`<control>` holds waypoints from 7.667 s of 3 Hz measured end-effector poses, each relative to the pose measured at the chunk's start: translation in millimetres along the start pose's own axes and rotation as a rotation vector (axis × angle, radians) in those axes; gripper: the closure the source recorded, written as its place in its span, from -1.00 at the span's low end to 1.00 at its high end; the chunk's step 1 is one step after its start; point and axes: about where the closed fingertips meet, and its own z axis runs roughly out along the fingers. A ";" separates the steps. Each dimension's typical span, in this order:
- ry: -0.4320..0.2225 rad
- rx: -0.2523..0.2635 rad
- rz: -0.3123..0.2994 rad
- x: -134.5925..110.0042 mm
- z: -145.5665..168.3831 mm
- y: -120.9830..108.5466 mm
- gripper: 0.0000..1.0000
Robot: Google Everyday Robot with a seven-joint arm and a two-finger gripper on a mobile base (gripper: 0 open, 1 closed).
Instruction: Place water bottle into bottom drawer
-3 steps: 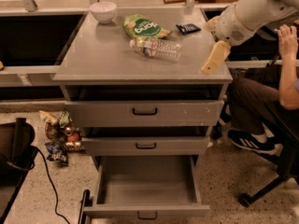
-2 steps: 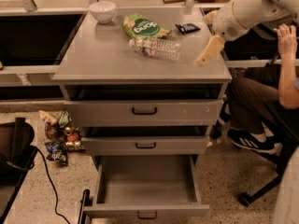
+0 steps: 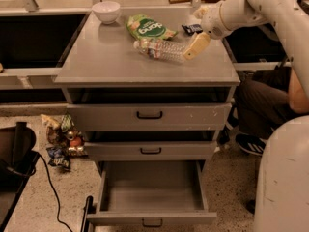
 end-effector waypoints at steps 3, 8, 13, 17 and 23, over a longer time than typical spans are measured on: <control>-0.060 0.081 0.085 -1.0 45.5 -8.4 -1.00; -0.009 -0.058 0.312 -8.0 111.4 25.7 -0.15; -0.084 -0.066 0.281 -36.3 64.6 30.4 1.00; -0.088 -0.328 0.112 -84.8 -10.1 196.3 1.00; -0.171 -0.316 0.481 98.7 67.5 364.9 1.00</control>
Offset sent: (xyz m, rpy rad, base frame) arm 0.0254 0.0191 -0.0246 0.0904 -0.0301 -0.0894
